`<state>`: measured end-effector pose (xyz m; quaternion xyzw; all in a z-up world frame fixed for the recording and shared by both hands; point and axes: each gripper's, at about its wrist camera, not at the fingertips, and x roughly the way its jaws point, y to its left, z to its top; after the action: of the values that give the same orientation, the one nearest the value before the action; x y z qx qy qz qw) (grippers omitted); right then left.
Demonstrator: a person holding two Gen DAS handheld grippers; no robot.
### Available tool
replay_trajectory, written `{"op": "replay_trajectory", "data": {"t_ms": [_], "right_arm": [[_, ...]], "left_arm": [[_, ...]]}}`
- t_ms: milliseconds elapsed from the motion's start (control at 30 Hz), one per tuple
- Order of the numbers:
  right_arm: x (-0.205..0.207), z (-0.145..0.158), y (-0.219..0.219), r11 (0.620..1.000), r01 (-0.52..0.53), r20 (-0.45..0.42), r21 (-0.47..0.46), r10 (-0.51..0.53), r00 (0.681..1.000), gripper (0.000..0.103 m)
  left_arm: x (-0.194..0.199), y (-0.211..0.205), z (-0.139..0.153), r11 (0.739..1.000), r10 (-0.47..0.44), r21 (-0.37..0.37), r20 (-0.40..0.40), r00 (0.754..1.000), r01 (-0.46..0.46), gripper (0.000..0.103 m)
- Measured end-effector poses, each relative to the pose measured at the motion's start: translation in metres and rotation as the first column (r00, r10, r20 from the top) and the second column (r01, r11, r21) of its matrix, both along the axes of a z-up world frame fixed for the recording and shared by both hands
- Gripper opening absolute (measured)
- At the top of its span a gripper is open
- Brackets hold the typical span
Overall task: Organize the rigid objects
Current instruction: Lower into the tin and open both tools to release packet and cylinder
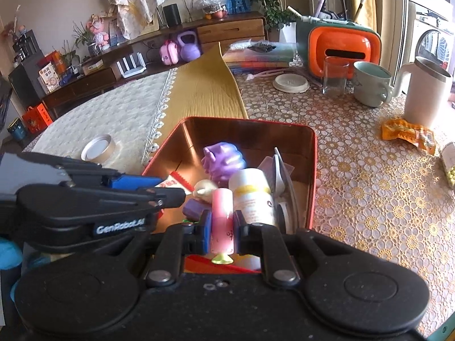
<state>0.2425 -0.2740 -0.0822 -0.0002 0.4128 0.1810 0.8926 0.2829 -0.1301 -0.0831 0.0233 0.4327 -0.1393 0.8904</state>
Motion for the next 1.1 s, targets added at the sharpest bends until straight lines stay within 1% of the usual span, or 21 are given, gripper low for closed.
{"op": "replay_trajectory", "data": {"t_ms": [100, 300, 400, 600, 700, 800, 933, 1100], "right_arm": [[0.004, -0.004, 0.001, 1.000, 0.000, -0.007, -0.004, 0.000, 1.000, 0.014], [0.008, -0.011, -0.002, 1.000, -0.006, -0.023, 0.002, 0.006, 1.000, 0.014], [0.008, -0.014, -0.004, 1.000, -0.003, -0.045, 0.018, 0.004, 0.999, 0.014], [0.006, -0.016, -0.004, 1.000, -0.001, -0.060, 0.015, 0.002, 0.998, 0.015], [0.007, -0.017, -0.008, 0.999, 0.019, -0.079, 0.048, -0.015, 0.997, 0.018], [0.005, -0.017, -0.012, 0.996, 0.034, -0.090, 0.078, -0.027, 0.996, 0.021], [0.001, -0.012, -0.012, 0.997, 0.032, -0.077, 0.076, -0.026, 0.997, 0.024], [-0.005, -0.004, -0.016, 0.996, 0.034, -0.066, 0.086, -0.028, 0.997, 0.030]], "left_arm": [[0.007, -0.001, -0.005, 1.000, -0.006, 0.005, -0.007, 1.000, 0.006, 0.024], [0.015, 0.000, -0.016, 1.000, -0.003, -0.015, -0.037, 0.999, 0.003, 0.024], [0.015, -0.002, -0.020, 1.000, -0.009, -0.013, -0.048, 0.999, 0.008, 0.024], [0.013, -0.002, -0.024, 1.000, -0.005, -0.016, -0.063, 0.998, 0.004, 0.024], [0.013, 0.000, -0.023, 0.999, 0.006, -0.035, -0.074, 0.997, -0.009, 0.024], [0.011, 0.001, -0.023, 0.999, 0.003, -0.037, -0.079, 0.997, -0.006, 0.024], [0.008, 0.002, -0.022, 0.999, 0.006, -0.047, -0.089, 0.996, -0.010, 0.024], [0.001, 0.002, -0.020, 0.998, 0.005, -0.059, -0.102, 0.995, -0.011, 0.024]]}}
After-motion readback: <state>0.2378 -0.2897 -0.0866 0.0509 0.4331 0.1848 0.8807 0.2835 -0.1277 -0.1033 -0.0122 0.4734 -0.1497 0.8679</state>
